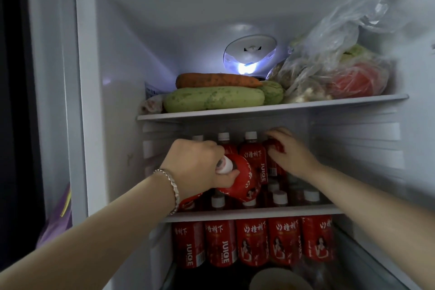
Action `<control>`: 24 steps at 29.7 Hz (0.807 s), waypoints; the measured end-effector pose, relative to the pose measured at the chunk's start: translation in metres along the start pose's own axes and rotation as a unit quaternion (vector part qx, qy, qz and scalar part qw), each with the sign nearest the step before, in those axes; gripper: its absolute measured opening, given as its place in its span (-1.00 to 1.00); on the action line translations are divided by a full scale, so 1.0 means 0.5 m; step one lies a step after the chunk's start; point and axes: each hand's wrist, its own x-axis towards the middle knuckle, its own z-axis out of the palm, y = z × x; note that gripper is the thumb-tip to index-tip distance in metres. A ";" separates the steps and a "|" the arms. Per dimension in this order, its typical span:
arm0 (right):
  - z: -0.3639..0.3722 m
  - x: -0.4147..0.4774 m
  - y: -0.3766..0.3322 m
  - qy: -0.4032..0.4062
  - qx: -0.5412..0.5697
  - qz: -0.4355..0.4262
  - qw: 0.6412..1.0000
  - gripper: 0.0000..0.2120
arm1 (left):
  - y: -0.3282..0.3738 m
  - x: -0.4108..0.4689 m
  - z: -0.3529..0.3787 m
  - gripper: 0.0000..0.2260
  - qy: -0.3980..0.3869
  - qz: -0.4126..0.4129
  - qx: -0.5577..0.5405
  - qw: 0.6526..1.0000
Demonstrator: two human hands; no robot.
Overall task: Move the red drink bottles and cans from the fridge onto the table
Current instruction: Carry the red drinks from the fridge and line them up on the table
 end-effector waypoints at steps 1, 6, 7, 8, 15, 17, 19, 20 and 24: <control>0.013 0.024 0.006 -0.040 -0.071 0.008 0.997 -0.52 | 0.000 -0.004 0.009 -0.60 0.004 0.000 -0.007 1.000; 0.082 0.104 -0.015 -0.130 -0.152 0.068 0.977 -0.41 | 0.002 0.001 0.015 -0.58 0.032 0.005 -0.021 0.999; 0.086 0.111 -0.020 -0.114 -0.138 0.077 0.981 -0.42 | 0.002 0.000 0.017 -0.58 0.033 0.009 -0.021 0.999; 0.086 0.116 -0.024 -0.096 -0.129 0.087 0.983 -0.43 | 0.001 0.000 0.016 -0.58 0.034 0.010 -0.019 0.999; 0.040 0.079 -0.095 -0.072 -0.272 0.075 0.957 -0.58 | -0.002 -0.006 0.018 -0.58 0.044 0.019 -0.019 0.999; 0.033 0.033 -0.110 -0.051 -0.353 0.023 0.934 -0.56 | -0.001 -0.006 0.020 -0.58 0.045 0.025 -0.024 0.998; 0.019 -0.007 -0.110 -0.037 -0.390 -0.002 0.920 -0.51 | 0.000 -0.007 0.020 -0.58 0.050 0.033 -0.024 0.998; 0.011 -0.024 -0.107 -0.023 -0.391 -0.015 0.920 -0.50 | 0.001 -0.010 0.019 -0.59 0.052 0.037 -0.026 0.998; -0.019 -0.083 -0.090 0.017 -0.405 -0.109 0.908 -0.57 | 0.010 -0.016 0.024 -0.58 0.063 0.069 -0.025 0.995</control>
